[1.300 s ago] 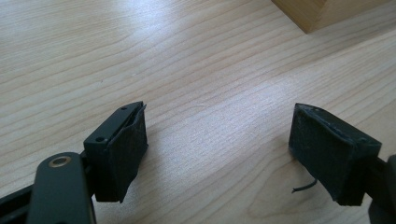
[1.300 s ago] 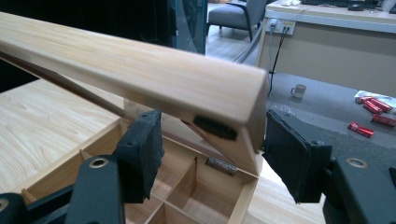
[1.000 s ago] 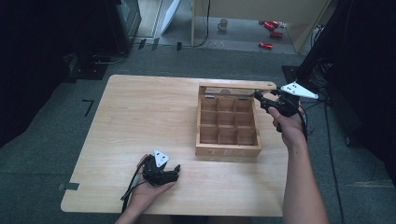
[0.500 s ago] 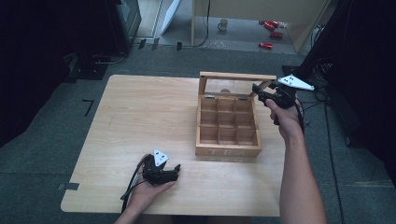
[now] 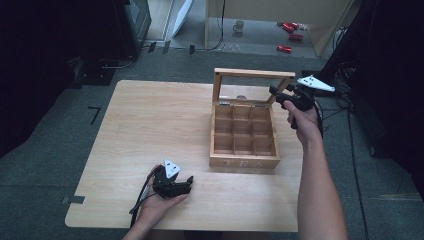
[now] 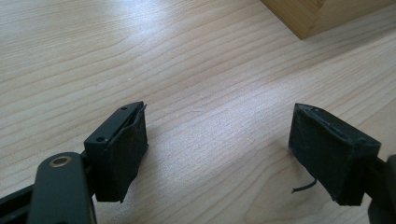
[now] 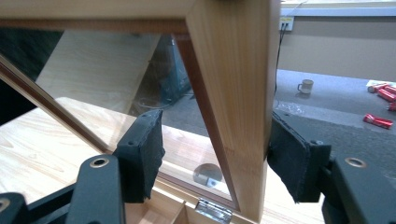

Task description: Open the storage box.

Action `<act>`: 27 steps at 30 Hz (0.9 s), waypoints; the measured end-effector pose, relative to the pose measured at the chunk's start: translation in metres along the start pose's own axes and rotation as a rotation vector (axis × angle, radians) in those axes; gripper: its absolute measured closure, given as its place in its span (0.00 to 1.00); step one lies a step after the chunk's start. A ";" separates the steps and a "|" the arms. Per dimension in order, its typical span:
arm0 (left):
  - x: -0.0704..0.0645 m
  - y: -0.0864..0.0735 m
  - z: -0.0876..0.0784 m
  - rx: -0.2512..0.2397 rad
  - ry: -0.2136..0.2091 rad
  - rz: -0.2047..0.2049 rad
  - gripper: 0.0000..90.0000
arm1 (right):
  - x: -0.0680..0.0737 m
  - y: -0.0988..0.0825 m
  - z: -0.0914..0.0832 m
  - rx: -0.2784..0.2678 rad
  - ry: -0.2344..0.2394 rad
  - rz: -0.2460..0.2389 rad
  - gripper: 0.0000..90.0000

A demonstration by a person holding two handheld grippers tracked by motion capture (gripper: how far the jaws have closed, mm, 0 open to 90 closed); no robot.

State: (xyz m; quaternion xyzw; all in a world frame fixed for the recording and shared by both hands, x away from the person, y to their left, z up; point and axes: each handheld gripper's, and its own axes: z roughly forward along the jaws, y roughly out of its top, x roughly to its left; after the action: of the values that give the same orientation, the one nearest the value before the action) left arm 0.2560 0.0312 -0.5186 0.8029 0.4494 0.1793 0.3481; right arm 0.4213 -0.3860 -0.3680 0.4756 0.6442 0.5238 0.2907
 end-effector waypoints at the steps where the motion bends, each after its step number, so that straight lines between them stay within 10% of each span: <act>1: 0.000 0.000 0.000 0.000 0.000 0.001 0.22 | 0.000 0.000 0.002 0.002 -0.005 -0.003 0.43; 20: 0.000 0.000 0.000 0.003 -0.007 0.012 0.22 | -0.018 -0.001 0.016 -0.007 -0.018 0.015 0.63; 27: 0.000 0.000 0.000 0.002 -0.006 0.012 0.22 | -0.022 0.000 0.021 -0.005 -0.098 0.052 0.74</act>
State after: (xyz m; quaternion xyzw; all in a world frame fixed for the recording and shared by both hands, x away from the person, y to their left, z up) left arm 0.2564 0.0311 -0.5187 0.8065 0.4436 0.1784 0.3478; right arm 0.4480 -0.3975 -0.3767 0.5166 0.6153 0.5087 0.3094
